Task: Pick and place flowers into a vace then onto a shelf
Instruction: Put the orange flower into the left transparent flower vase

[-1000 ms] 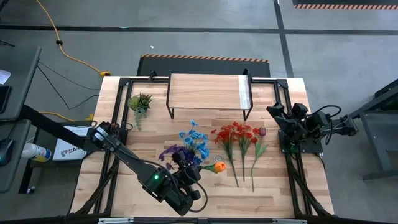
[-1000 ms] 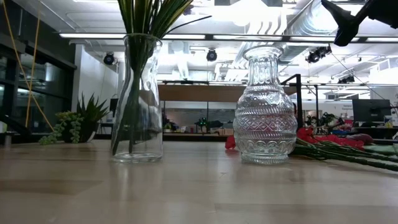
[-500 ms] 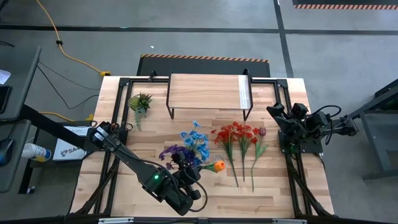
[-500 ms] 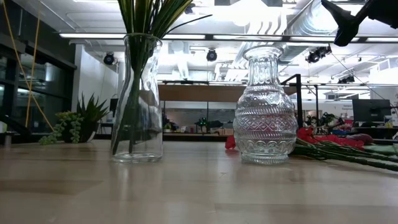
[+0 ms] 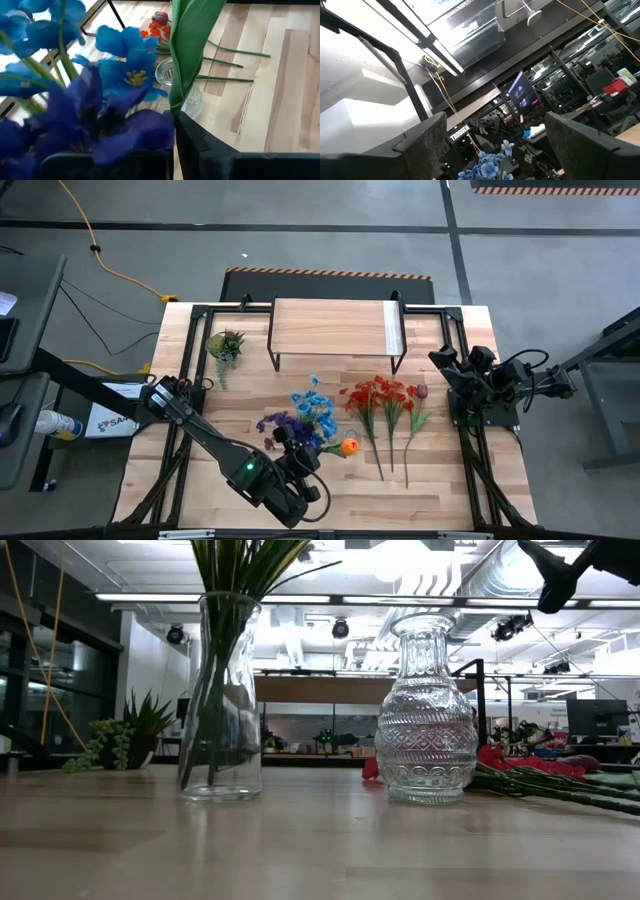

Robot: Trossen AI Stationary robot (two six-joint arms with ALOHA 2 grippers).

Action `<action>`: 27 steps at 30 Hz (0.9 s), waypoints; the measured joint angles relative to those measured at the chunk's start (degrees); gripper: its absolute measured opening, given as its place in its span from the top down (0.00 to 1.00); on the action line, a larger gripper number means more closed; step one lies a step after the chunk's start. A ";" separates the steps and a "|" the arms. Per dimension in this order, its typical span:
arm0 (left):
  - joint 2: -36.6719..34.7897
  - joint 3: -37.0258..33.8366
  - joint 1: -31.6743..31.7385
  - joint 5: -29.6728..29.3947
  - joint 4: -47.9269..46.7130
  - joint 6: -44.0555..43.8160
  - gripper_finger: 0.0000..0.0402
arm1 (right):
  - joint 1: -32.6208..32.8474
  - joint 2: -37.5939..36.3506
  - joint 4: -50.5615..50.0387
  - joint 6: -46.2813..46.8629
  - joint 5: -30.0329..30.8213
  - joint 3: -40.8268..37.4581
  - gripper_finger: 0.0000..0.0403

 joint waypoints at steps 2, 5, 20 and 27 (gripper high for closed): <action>0.00 0.00 0.04 0.16 -0.05 -0.30 0.88 | 0.02 0.02 0.00 0.00 0.00 0.02 0.19; 0.00 0.00 0.04 0.15 -0.31 -0.34 0.87 | 0.00 0.02 0.00 0.00 0.00 0.02 0.19; 1.50 -0.06 0.04 0.77 -0.28 -0.32 0.87 | 0.01 0.01 0.00 0.00 0.00 0.00 0.19; 1.86 0.00 0.05 3.22 0.00 -0.31 0.87 | 0.00 0.00 0.00 0.00 0.00 0.02 0.19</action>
